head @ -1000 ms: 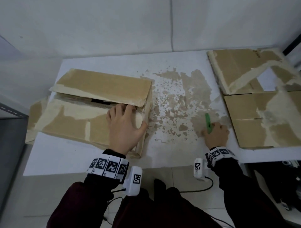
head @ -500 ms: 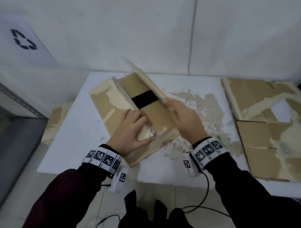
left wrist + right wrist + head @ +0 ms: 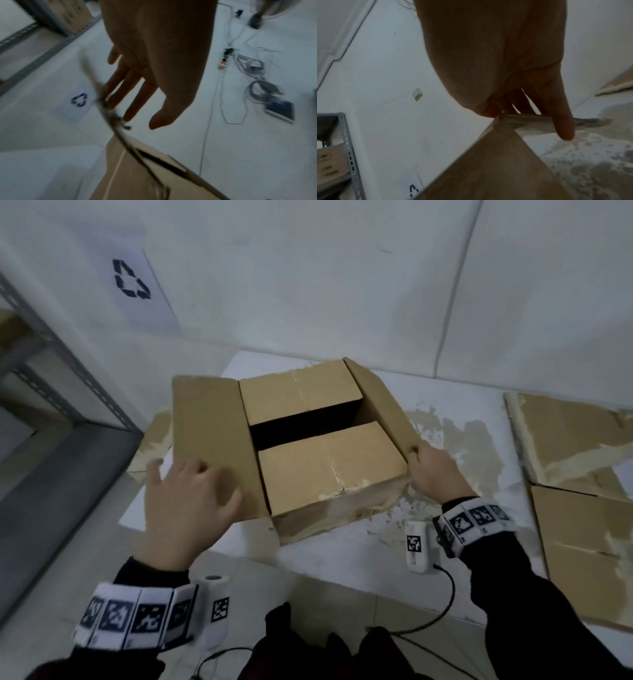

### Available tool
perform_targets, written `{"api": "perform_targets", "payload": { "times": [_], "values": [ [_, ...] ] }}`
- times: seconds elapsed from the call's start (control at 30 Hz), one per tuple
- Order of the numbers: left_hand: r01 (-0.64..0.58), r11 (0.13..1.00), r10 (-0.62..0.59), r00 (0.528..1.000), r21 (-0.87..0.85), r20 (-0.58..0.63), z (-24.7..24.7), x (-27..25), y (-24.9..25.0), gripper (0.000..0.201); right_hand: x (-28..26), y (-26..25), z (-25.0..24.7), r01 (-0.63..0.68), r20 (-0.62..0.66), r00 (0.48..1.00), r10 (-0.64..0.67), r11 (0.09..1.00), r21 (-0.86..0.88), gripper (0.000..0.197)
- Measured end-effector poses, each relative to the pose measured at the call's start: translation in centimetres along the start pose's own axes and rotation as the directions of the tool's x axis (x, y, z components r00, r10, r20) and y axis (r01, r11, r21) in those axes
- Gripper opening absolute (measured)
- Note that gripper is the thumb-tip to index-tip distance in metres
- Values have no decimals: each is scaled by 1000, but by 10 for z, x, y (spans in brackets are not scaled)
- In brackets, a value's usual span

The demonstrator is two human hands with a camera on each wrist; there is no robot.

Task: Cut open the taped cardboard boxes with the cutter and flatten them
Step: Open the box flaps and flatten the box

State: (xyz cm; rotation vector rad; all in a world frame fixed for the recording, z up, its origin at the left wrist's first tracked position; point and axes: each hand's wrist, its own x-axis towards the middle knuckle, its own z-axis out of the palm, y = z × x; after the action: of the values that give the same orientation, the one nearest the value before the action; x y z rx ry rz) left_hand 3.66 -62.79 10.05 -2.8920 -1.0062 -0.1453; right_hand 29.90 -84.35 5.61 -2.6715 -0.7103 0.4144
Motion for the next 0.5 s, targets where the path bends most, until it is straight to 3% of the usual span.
{"api": "perform_targets", "payload": {
  "times": [0.1,0.2,0.27,0.33,0.37,0.43,0.5],
  "values": [
    [177,939,-108,966,-296,234,31,4,7,74,7,-2,-7,-56,169,985,34,991,126,39],
    [291,783,-111,935,-550,337,59,15,25,65,20,5,-15,-88,283,958,43,985,149,42],
    [313,744,-126,933,-590,336,69,19,30,61,31,1,-25,-2,185,983,3,1000,-3,51],
    [310,730,-125,937,-609,327,75,18,29,61,42,-24,-28,183,-14,983,-186,976,-121,56],
    [310,718,-124,938,-624,324,74,17,28,60,46,-42,-26,287,2,957,-289,951,-112,55],
    [310,692,-120,940,-652,319,72,16,27,58,57,-73,-8,402,264,891,-369,912,-79,53],
    [310,656,-109,941,-688,321,69,16,25,57,65,-86,7,410,486,831,-272,889,-204,52]
  ]
}}
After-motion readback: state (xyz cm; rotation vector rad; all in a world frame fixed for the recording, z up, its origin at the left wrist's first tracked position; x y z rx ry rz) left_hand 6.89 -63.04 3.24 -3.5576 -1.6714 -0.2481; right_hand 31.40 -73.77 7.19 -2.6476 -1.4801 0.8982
